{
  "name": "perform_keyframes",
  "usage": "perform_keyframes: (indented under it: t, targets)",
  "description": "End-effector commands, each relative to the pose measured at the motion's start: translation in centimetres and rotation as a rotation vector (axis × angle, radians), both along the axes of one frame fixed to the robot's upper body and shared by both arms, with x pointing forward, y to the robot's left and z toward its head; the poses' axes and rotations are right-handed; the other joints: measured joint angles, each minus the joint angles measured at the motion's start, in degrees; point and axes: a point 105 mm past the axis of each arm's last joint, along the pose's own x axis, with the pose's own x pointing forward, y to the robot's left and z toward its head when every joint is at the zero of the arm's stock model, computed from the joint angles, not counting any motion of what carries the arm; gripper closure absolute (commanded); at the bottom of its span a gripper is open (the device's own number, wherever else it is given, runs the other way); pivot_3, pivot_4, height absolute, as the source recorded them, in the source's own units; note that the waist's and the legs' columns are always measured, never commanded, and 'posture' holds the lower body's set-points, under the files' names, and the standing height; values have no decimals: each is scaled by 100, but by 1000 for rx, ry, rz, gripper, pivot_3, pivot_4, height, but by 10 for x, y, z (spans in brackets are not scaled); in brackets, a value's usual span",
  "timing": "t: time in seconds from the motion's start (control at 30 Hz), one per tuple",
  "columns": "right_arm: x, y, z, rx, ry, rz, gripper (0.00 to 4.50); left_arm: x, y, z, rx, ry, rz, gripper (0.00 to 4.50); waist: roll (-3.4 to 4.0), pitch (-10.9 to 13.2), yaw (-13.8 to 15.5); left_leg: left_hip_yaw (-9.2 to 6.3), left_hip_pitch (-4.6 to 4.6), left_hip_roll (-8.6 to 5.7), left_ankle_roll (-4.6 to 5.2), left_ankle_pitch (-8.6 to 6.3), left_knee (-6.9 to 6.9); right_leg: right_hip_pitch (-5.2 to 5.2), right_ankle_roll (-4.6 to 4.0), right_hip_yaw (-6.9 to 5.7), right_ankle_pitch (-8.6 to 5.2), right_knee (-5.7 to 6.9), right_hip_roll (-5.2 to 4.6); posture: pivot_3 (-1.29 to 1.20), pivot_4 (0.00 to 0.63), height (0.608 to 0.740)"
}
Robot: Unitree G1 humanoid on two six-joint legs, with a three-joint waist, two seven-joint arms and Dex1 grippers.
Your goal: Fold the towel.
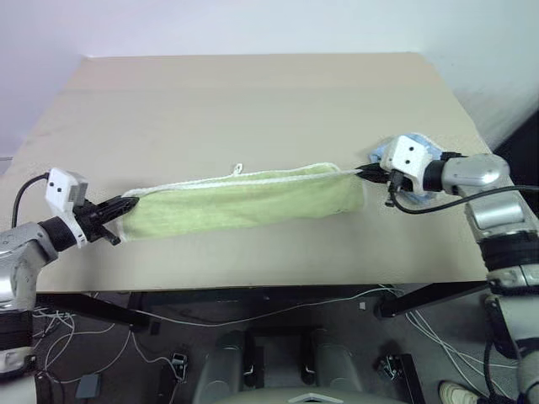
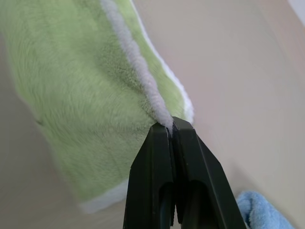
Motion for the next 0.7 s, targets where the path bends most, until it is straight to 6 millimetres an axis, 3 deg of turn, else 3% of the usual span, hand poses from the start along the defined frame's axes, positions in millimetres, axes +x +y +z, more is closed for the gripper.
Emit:
perform_keyframes:
  t: [0.03,0.2,0.43,0.53,0.7]
  targets:
    - [18,1,13,0,-88,-38,4482,10,3,2,46,-38,26,4500,0,0,-2,2,0,0,0,0,0,-1,0,0,0,2,2,0,150,740]
    - [35,11,12,26,-116,-68,4482,22,6,-5,80,-41,60,4500,0,0,2,6,0,1,1,1,1,1,2,1,0,3,7,0,150,740]
    - [43,18,2,33,-112,-89,4482,28,2,-8,74,-43,51,4500,0,0,0,8,0,2,2,2,1,2,3,2,0,4,9,0,150,740]
    - [44,15,3,59,-112,-108,3805,29,1,-5,37,-58,60,3796,0,0,2,9,0,3,2,2,2,2,4,2,1,4,10,0,150,740]
    - [43,6,11,90,-144,-135,2089,30,7,0,7,-78,105,2077,0,0,-7,9,0,4,2,2,2,2,4,3,1,5,10,0,150,740]
